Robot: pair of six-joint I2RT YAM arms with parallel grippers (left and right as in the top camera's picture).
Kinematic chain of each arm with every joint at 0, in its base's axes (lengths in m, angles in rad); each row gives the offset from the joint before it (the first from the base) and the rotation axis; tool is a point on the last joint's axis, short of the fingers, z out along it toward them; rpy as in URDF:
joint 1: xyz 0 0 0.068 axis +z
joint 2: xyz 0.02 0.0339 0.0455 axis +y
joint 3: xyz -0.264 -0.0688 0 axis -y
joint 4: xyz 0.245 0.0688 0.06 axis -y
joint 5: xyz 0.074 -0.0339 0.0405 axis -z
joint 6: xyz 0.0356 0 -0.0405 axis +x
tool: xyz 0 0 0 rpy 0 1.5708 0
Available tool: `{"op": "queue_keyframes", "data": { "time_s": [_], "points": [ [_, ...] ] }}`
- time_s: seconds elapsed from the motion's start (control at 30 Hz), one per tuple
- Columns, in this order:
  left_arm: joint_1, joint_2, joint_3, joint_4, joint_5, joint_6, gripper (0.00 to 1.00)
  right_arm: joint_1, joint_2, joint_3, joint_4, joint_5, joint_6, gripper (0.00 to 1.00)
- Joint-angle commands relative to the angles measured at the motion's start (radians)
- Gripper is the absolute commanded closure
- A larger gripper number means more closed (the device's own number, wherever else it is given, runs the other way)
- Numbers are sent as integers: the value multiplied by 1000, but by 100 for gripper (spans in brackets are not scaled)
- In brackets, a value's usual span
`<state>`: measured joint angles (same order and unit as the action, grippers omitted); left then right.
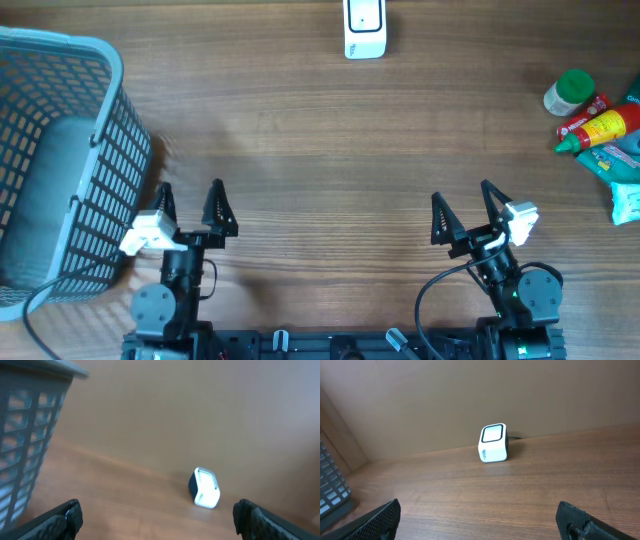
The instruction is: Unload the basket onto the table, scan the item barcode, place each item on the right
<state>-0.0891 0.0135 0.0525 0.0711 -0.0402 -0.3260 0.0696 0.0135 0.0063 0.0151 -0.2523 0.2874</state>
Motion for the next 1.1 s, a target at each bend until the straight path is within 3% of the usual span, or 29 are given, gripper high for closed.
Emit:
{"op": "queue_keyframes", "data": {
  "time_s": [0.0, 0.1, 0.17, 0.2, 0.3, 0.8, 0.9, 1.0, 1.07],
  "points": [
    [9, -10, -47, 7, -17, 27, 0, 6, -10, -1, 5, 16, 7, 0],
    [9, -10, -47, -27, -3, 28, 0, 6, -10, -1, 5, 16, 7, 0],
    [9, -10, -47, -148, 2, 39, 0, 6, -10, -1, 5, 16, 8, 0],
    [9, -10, -47, -148, 63, 161, 0, 6, -10, -1, 5, 16, 7, 0],
    [9, -10, -47, -149, 77, 238, 0, 6, -10, -1, 5, 16, 7, 0],
    [8, -10, -47, -148, 77, 237, 0, 6, -10, -1, 5, 16, 7, 0],
    [9, -10, -47, -148, 77, 237, 0, 5, -8, -1, -8, 126, -107, 0],
    [9, -10, -47, -147, 77, 237, 0, 5, 45, -1, -8, 125, -392, 0],
    [9, -10, -47, -148, 77, 237, 0, 5, 98, -1, -8, 121, -409, 0]
  ]
}}
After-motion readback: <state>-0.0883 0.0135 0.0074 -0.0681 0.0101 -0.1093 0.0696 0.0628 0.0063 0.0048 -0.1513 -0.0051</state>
